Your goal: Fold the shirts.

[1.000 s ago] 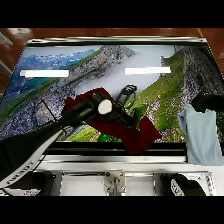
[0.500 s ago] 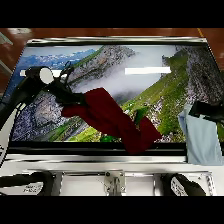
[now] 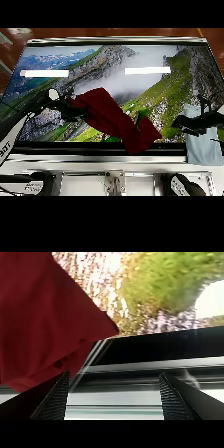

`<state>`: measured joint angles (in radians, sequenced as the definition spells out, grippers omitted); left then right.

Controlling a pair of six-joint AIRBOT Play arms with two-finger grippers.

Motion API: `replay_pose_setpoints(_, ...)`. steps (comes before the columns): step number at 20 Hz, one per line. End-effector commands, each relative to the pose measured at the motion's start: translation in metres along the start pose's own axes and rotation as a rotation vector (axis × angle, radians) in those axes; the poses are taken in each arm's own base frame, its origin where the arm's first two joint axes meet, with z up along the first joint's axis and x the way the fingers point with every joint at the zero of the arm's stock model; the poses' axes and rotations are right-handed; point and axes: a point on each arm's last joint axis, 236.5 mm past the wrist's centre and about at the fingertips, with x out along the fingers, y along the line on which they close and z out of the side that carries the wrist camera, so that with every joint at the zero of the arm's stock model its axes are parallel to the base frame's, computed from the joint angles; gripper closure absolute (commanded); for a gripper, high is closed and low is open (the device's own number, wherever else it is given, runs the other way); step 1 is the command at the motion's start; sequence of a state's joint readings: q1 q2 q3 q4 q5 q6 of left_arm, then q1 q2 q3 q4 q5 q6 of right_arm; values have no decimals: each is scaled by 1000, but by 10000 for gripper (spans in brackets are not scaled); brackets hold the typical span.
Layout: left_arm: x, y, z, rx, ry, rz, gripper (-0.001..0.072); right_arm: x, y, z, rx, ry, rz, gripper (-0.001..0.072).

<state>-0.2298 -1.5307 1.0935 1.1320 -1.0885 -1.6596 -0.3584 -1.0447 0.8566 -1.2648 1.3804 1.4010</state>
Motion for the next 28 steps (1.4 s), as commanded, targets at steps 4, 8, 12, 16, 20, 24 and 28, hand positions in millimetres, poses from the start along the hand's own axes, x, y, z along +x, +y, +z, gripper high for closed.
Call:
replay_pose_setpoints(4, 27, -11, 23, -16, -86, -49, 195, 24, 7, -15, 32, 36, 61, 36)
replay_pose_setpoints(8, 18, -18, 35, 31, -131, -56, 607, 49, 14, -30, 72, 60, 110, 36)
replay_pose_setpoints(12, 0, -27, 33, 99, -146, -65, 667, 80, 27, -30, 53, 20, 116, 36)
replay_pose_setpoints(16, -14, -34, 30, 144, -157, -73, 667, 116, 54, -29, 52, 68, 162, 36)
replay_pose_setpoints(20, -28, -39, 32, 185, -193, -75, 666, 137, 65, -25, 103, 82, 191, 38)
replay_pose_setpoints(24, -35, -41, 35, 217, -216, -75, 667, 136, 79, -12, 182, 50, 257, 645)
replay_pose_setpoints(28, -105, -47, 52, 355, -390, 14, 668, 72, 111, 19, -82, -56, 311, 646)
